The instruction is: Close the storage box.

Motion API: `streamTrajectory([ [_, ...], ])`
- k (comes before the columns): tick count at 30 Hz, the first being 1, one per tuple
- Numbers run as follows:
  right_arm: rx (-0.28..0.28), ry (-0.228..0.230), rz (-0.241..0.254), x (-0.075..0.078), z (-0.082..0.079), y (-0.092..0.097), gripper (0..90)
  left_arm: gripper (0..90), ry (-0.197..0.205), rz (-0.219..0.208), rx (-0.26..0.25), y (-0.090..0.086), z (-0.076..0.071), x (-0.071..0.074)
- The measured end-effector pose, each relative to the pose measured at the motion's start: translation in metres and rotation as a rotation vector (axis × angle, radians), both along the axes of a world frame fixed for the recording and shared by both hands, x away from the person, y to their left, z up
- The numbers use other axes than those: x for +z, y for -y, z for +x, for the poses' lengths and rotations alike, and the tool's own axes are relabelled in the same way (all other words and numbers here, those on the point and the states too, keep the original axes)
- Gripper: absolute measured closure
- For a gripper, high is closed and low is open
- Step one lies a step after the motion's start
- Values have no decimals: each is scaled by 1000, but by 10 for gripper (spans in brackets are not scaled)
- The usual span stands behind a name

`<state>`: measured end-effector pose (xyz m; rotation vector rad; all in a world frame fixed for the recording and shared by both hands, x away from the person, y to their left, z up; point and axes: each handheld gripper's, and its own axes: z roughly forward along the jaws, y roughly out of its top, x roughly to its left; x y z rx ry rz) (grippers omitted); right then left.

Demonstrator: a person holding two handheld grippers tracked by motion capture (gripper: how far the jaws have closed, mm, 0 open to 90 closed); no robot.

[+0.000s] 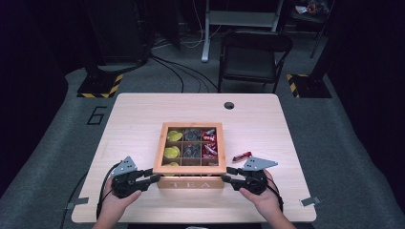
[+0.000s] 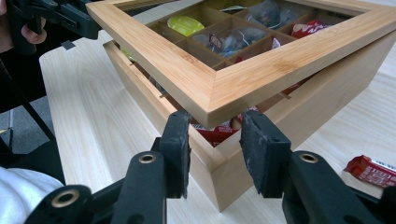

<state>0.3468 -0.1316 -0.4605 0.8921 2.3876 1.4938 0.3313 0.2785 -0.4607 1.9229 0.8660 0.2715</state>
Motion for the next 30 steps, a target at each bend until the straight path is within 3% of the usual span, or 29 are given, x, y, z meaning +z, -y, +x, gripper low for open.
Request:
streamTrajectory([
  [30,4,-26,-6,-7,-1,-1,613,649,-21,6,8,-2,-5,-4],
])
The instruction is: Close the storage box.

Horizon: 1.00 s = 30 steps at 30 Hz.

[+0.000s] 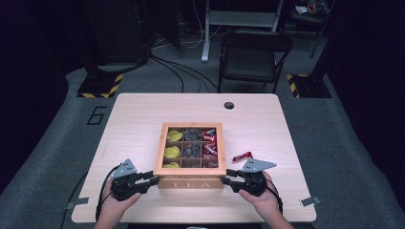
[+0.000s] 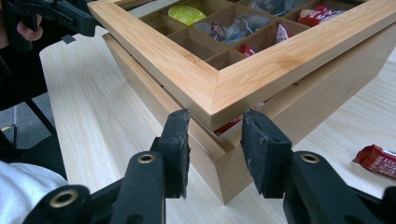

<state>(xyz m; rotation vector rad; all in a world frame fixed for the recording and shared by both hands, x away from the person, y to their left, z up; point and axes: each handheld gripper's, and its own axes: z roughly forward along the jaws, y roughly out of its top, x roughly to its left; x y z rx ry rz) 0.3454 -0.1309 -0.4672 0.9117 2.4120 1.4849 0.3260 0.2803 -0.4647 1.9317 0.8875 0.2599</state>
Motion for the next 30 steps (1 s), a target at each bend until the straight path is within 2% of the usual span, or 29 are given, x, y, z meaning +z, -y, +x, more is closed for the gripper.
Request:
streamTrajectory([
  [6,-1,-5,2,0,0,1,613,639,-10,-10,4,-2,0,0],
  [12,-2,-7,-1,-1,-2,1,611,638,-12,7,-6,-2,0,0],
  [17,-7,-8,2,-1,-2,3,610,638,-9,13,10,-2,-2,1],
  [18,-12,-3,3,0,-2,4,612,637,2,-18,13,-5,-3,1],
  [19,-13,-5,40,1,-3,6,616,637,-3,-38,12,-6,-3,3],
  [21,-14,-3,66,4,-2,7,615,637,15,-54,21,-8,-3,6],
  [22,-12,8,62,5,-2,8,615,637,15,-54,25,-9,-3,7],
  [27,-18,0,50,3,-1,8,608,628,9,-35,25,-9,-2,5],
  [30,-19,10,43,3,-1,8,590,605,6,-26,32,-10,0,4],
])
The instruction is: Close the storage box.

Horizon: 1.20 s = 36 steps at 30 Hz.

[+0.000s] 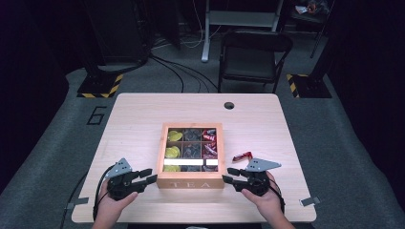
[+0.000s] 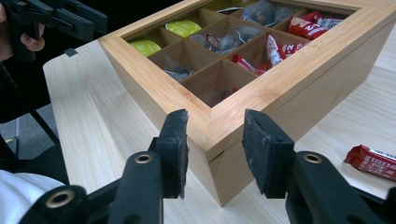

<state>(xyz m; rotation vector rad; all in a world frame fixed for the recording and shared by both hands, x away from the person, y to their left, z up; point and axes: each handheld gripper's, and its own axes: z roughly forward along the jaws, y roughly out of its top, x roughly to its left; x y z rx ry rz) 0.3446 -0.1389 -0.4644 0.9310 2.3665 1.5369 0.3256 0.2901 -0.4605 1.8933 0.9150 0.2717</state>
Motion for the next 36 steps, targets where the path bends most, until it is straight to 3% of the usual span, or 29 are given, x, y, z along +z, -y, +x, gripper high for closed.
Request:
streamTrajectory([
  [7,-32,12,-8,0,3,3,471,517,-19,-12,45,-6,4,-2],
  [13,-52,17,-3,0,5,7,440,472,-2,-1,84,-10,7,-2],
  [24,-74,22,10,1,9,12,432,442,-12,1,136,-22,12,-3],
  [36,-115,37,15,4,10,22,432,439,-9,35,168,-31,14,-5],
])
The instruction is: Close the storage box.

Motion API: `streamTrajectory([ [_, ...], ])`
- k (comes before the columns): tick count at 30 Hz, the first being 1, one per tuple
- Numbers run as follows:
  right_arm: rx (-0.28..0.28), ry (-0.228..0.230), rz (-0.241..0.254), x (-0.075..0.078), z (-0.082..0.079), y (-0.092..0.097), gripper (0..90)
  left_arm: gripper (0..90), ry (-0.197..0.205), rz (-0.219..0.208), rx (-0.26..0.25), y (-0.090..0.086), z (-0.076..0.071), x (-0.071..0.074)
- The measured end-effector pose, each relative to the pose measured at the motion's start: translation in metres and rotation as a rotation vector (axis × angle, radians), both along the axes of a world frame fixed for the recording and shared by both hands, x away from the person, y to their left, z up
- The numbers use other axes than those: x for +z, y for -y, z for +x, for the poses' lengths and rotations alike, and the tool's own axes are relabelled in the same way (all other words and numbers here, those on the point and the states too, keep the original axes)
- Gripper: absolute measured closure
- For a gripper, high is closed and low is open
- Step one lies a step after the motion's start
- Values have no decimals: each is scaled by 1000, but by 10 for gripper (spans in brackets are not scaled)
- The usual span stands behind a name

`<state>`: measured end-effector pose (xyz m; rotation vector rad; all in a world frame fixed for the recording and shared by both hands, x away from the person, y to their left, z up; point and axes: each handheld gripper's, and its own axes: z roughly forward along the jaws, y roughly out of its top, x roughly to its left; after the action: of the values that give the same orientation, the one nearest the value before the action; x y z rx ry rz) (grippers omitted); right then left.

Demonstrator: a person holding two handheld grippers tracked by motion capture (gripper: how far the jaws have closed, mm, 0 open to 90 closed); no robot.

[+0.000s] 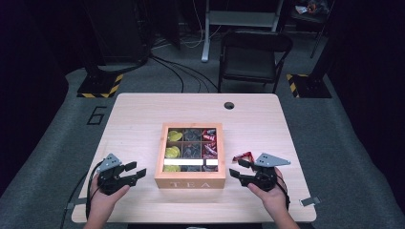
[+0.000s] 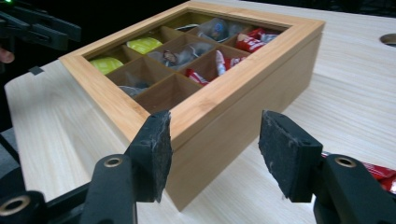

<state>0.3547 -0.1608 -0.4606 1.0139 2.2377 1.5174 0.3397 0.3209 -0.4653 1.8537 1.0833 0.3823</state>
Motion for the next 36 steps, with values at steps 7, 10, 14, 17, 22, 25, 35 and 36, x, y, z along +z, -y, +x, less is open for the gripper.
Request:
streamTrajectory([
  [7,-25,12,-44,-3,4,6,432,439,-3,10,17,-5,3,-3],
  [10,-31,17,-82,-6,6,7,432,438,-8,8,30,-7,4,-4],
  [14,-49,6,-118,-11,8,7,432,435,-11,15,47,-10,6,-8],
  [17,-65,2,-125,-15,11,9,426,434,-21,27,51,-13,8,-10],
  [22,-85,-12,-138,-19,15,14,423,430,-37,31,62,-16,11,-17],
  [25,-99,-22,-139,-22,18,16,421,427,-52,40,59,-17,13,-19],
  [35,-107,-61,-162,-30,24,15,411,405,-71,62,67,-18,19,-28],
  [36,-108,-61,-164,-30,24,15,410,403,-70,63,70,-18,19,-28],
])
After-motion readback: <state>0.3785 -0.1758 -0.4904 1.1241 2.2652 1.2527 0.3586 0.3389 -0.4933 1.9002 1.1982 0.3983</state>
